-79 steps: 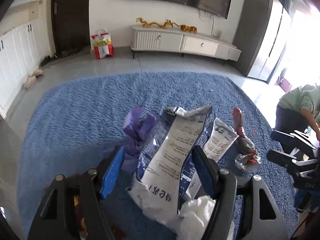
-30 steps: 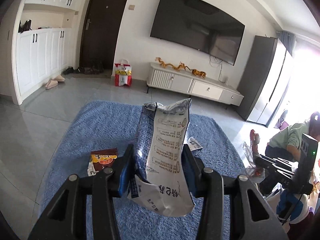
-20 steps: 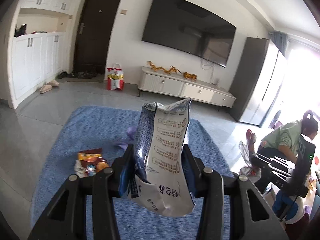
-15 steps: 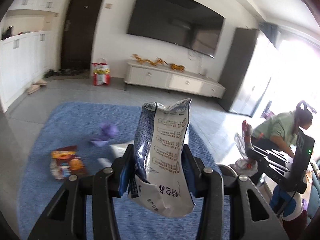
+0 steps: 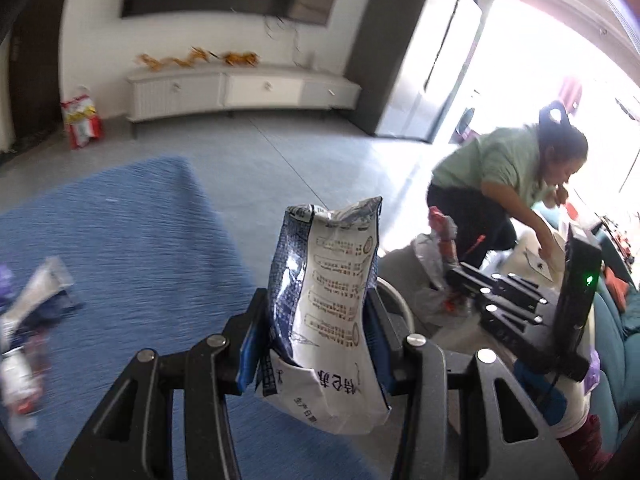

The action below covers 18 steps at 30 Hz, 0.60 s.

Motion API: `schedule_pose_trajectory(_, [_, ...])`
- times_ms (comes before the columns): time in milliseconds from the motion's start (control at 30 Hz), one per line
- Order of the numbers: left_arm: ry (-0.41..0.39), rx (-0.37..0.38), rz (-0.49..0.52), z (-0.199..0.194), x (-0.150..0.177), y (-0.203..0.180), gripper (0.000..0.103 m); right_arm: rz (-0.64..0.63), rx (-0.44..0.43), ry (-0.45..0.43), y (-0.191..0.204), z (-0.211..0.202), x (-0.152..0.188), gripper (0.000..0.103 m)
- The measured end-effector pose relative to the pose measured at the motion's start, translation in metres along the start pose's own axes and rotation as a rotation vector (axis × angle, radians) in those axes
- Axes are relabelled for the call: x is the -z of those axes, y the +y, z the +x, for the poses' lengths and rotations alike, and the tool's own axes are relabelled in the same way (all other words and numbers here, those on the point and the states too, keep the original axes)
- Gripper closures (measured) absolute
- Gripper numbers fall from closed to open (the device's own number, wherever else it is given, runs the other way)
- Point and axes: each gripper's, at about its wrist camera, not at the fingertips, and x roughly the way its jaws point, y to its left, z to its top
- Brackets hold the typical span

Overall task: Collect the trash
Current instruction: 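Carry both items to the bin and open both tools to release them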

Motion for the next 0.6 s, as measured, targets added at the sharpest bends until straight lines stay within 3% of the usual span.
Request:
schedule_pose_trajectory(300, [0.130, 0.058, -0.030, 0.111, -0.016, -0.038, 0.059, 0.067, 0.077, 0.092, -0.056, 0.053, 0.013, 0.089])
schedule_pose_trajectory(533, [0.178, 0.074, -0.067, 0.155, -0.016, -0.052, 0.057, 0.073, 0.132, 0.134, -0.063, 0.076, 0.016, 0.088])
schedule_pose_trajectory(600, [0.195, 0.087, -0.106, 0.166, -0.016, -0.051, 0.057, 0.070, 0.156, 0.157, -0.065, 0.081, 0.016, 0.080])
